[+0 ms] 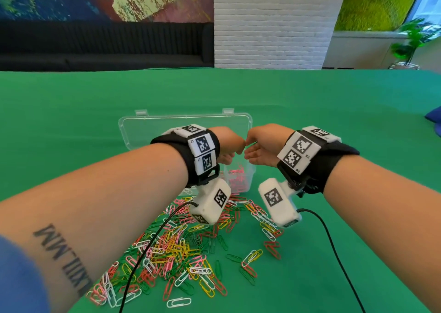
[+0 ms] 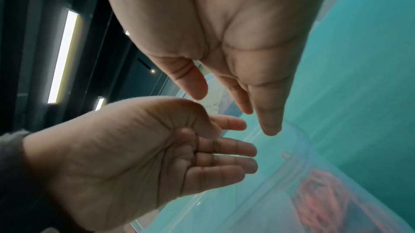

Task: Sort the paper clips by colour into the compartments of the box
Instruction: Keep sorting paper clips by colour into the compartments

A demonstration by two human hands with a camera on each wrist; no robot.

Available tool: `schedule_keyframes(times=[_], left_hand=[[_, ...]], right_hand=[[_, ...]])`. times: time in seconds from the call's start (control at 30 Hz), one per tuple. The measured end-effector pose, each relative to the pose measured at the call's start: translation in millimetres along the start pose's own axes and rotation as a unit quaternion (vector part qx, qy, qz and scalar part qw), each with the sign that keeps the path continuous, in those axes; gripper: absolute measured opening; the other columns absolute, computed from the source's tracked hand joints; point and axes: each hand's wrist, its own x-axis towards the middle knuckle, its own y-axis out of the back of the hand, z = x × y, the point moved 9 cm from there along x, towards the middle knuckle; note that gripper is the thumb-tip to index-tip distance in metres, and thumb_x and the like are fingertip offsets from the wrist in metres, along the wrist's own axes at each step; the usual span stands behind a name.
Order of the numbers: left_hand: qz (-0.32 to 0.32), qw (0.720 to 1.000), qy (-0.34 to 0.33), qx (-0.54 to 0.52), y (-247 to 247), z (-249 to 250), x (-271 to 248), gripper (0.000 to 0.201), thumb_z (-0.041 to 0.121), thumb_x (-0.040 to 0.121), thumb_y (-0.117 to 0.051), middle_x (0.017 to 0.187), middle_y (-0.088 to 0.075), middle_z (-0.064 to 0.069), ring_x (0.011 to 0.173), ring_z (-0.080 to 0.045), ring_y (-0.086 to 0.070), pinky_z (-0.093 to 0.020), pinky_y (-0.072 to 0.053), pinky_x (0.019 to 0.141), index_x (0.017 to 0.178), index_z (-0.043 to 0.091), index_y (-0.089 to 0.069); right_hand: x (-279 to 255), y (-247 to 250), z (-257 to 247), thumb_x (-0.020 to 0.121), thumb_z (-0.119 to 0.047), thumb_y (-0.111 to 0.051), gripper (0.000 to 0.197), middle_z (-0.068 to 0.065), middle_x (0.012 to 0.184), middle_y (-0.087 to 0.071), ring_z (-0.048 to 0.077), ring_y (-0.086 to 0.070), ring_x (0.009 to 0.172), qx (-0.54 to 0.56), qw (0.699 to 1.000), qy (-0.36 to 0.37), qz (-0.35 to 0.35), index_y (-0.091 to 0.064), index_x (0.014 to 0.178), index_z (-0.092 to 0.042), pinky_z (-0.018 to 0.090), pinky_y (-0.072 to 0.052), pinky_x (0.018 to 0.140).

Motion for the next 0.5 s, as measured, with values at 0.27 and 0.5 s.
schedule_keyframes(times=[0.27, 0.5], left_hand=[[0.065, 0.983, -0.169, 0.044, 23.2, 11.8, -35.4, 0.020, 0.008, 0.090, -0.047, 0.092, -0.063, -0.005, 0.092, -0.022, -0.062, -0.036, -0.056, 0.083, 0.100, 0.020, -0.061], [0.016, 0.957, -0.241, 0.161, 16.8, -18.8, -94.1, 0.013, 0.014, 0.087, -0.058, 0.077, -0.062, 0.005, 0.066, -0.007, -0.057, -0.018, -0.046, 0.064, 0.090, 0.025, -0.064]], right_hand=[[-23.7, 8.5, -1.6, 0.096, -0.011, -0.043, 0.021, 0.002, 0.081, -0.050, 0.013, -0.049, 0.071, -0.117, 0.989, 0.088, 0.008, -0.053, 0.114, -0.008, 0.023, -0.041, 0.063], [-64.5, 1.6, 30.8, 0.093, -0.009, -0.050, 0.013, -0.006, 0.079, -0.058, 0.010, -0.057, 0.074, -0.325, 0.933, 0.158, -0.010, -0.057, 0.094, -0.020, 0.022, -0.046, 0.062]])
